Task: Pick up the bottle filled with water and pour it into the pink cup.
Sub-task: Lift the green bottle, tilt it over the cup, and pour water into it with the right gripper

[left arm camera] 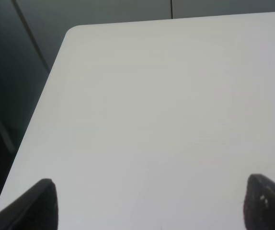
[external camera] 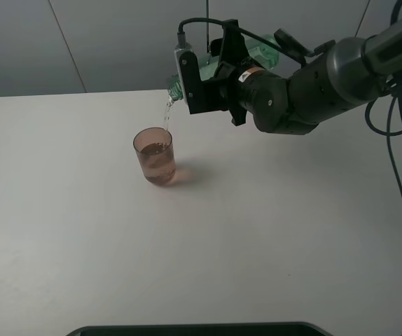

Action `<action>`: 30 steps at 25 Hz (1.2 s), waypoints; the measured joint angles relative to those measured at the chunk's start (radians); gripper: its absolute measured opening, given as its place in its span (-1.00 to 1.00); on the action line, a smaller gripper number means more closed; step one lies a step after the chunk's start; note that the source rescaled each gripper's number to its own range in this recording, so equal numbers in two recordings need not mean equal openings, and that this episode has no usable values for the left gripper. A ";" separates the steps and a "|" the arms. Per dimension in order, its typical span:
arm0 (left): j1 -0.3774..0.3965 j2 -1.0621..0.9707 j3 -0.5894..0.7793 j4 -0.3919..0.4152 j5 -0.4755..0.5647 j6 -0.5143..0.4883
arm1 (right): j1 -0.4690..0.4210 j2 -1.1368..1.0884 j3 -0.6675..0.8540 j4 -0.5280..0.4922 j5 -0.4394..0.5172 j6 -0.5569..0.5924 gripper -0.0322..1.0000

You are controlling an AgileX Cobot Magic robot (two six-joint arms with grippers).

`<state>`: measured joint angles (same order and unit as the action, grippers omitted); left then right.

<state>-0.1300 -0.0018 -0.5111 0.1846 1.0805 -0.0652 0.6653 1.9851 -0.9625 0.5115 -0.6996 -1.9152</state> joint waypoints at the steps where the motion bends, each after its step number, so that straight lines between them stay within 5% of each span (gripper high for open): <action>1: 0.000 0.000 0.000 0.000 0.000 0.000 | 0.000 0.000 0.000 0.000 0.000 0.000 -0.94; 19: 0.000 0.000 0.000 0.000 0.000 -0.002 | 0.031 0.000 0.000 -0.001 -0.002 0.077 -0.94; 24: 0.000 0.000 0.000 0.000 0.000 -0.002 | 0.057 0.000 0.000 -0.015 -0.002 0.242 -0.94; 30: 0.000 0.000 0.000 0.000 0.000 -0.002 | 0.060 -0.052 0.000 -0.019 0.001 0.588 -0.94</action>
<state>-0.1300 -0.0018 -0.5111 0.1846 1.0805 -0.0670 0.7250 1.9334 -0.9625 0.4926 -0.6983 -1.3274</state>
